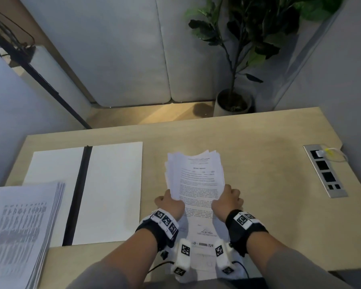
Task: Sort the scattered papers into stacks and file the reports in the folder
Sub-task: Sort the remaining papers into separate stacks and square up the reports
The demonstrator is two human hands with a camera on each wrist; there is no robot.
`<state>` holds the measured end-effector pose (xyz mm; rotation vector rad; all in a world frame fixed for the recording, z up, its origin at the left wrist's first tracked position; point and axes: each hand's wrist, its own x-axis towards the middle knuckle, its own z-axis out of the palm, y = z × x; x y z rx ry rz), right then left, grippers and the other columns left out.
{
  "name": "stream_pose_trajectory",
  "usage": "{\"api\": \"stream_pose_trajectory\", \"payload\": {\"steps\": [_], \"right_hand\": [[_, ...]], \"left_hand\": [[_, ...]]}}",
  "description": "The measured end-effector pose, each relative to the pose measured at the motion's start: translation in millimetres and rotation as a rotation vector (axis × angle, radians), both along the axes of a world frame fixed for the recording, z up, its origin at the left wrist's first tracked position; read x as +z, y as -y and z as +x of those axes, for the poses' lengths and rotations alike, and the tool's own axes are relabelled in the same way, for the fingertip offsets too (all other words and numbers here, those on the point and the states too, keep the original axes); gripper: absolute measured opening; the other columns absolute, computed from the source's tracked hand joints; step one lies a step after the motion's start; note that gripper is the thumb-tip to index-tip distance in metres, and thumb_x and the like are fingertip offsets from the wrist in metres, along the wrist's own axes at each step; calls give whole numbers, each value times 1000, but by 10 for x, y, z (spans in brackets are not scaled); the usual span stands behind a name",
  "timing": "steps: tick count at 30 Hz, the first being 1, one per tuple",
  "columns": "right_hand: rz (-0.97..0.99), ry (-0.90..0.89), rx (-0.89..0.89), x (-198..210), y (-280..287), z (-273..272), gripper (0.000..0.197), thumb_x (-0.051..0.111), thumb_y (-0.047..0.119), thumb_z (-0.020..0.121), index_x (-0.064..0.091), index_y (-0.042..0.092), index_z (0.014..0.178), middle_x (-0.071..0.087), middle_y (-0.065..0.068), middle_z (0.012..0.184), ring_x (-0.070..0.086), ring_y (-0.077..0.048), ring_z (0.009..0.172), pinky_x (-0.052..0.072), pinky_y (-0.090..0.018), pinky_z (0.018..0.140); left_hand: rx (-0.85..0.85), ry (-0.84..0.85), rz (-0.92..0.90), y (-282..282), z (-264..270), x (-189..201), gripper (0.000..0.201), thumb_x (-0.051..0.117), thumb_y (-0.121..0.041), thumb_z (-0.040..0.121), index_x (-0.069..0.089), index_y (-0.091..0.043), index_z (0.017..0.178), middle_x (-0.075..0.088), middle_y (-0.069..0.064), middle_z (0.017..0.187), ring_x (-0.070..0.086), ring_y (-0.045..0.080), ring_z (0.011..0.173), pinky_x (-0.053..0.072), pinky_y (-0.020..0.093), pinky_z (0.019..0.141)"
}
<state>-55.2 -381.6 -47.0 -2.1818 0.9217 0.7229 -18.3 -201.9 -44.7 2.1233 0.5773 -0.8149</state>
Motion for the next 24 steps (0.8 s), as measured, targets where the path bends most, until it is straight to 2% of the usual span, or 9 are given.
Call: {"api": "stream_pose_trajectory", "payload": {"steps": [4,6,8,10,13,14,17,21,24], "right_hand": [[-11,16,-2,-26,-36,20,55,55,22,92,33,19,142,34,-10,142,40,-36,127,42,-50,107],[-30,8,6,-27,-19,36,49,53,23,92,37,21,137,43,-8,140,36,-34,131,41,-50,107],[18,36,-30,-28,-9,51,44,52,22,91,40,20,134,53,-8,130,34,-34,131,41,-51,106],[54,77,-53,-41,9,53,43,51,22,91,41,21,133,57,-7,119,38,-35,128,43,-51,105],[112,155,-89,-77,108,56,49,56,23,88,43,22,135,59,-10,123,55,-34,113,53,-49,96],[170,177,-135,-66,151,61,52,59,22,87,42,22,136,60,-10,122,62,-31,105,57,-47,91],[330,237,-233,76,266,98,59,68,13,91,35,16,140,64,-1,109,65,-20,93,55,-33,73],[380,519,-208,487,351,193,42,63,6,94,60,22,132,73,6,117,70,-20,111,53,-30,87],[518,786,-280,931,293,222,34,64,2,98,63,20,127,76,10,115,72,-5,107,56,-25,90]], "left_hand": [[104,-11,-18,43,7,35,39,55,-18,92,46,-21,130,48,12,130,53,24,86,44,33,83],[202,22,-154,54,-7,0,46,58,-11,91,43,-15,135,59,6,113,58,21,86,47,34,83],[236,41,-223,58,-23,-16,49,58,-1,91,41,-11,136,60,0,99,59,16,84,48,33,84],[257,46,-224,33,1,-2,48,59,2,91,44,-9,136,62,2,102,61,20,88,49,35,87],[138,16,-173,-56,34,41,18,57,-5,96,62,-9,113,65,8,108,61,25,93,49,33,85],[92,19,-169,-96,30,44,16,56,-7,97,64,-11,111,67,6,110,61,24,94,47,31,84],[25,139,-268,-195,26,158,37,59,-12,97,59,-17,134,69,1,128,65,22,111,50,33,91],[-26,415,-337,-332,130,553,48,58,-22,100,45,-39,143,62,-14,136,61,14,125,52,42,103],[-24,626,-407,-393,221,983,50,56,-12,103,37,-33,145,55,-17,138,58,-3,125,55,30,100]]}}
